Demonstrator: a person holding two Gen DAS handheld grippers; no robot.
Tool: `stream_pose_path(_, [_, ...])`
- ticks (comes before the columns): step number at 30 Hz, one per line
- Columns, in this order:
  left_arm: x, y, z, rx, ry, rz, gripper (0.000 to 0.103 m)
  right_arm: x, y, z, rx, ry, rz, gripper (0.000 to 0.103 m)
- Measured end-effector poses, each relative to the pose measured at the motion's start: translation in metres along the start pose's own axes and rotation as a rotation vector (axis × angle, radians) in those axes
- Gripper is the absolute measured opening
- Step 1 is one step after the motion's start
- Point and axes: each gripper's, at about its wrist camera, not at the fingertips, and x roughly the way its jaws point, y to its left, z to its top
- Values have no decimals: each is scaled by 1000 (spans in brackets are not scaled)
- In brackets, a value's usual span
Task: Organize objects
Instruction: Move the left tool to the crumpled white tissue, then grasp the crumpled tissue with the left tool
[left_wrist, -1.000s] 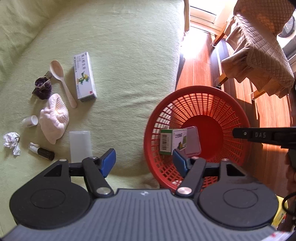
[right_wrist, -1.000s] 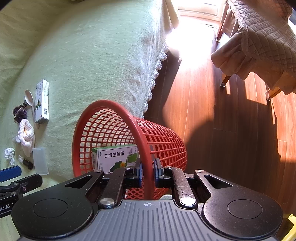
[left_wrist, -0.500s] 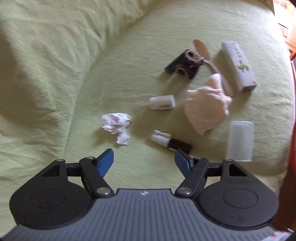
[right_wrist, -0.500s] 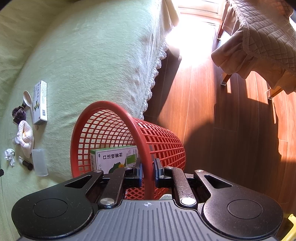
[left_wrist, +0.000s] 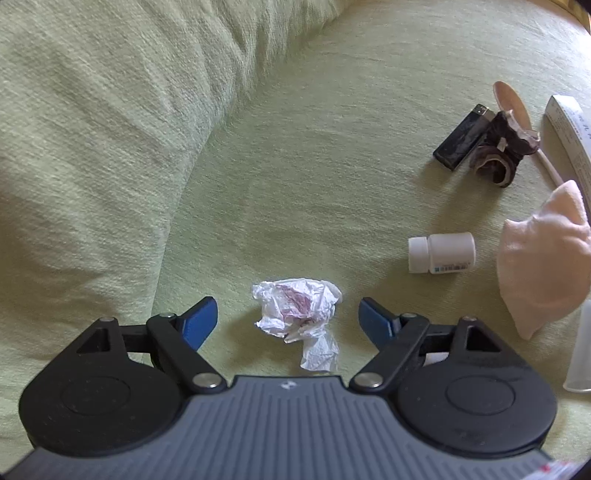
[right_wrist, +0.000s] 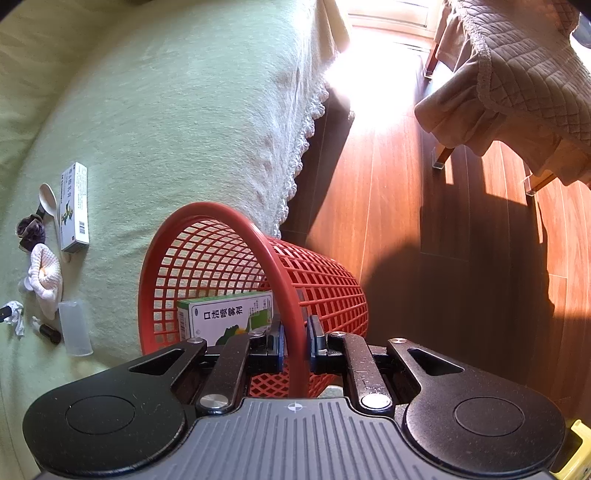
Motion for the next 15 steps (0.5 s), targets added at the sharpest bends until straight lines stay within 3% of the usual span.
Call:
stream_pose_path(5, [20, 8, 6, -34, 30, -8, 80, 0, 1, 0, 12, -3, -8, 9])
stream_pose_path(9, [31, 9, 7, -27, 55, -26, 73, -1, 2, -2, 13, -7, -12, 9])
stream_pose_path(11, [35, 8, 6, -24, 67, -29, 67, -1, 2, -2, 15, -8, -13, 9])
stream_pose_path(12, [38, 8, 6, -24, 77, -36, 60, -1, 2, -3, 17, -9, -13, 9])
stream_pose_path(13, [39, 7, 6, -23, 87, -46, 46, -1, 2, -3, 18, -9, -13, 9])
stream_pose_path(15, [37, 4, 4, -6, 85, -43, 43, -1, 1, -3, 16, -10, -13, 9])
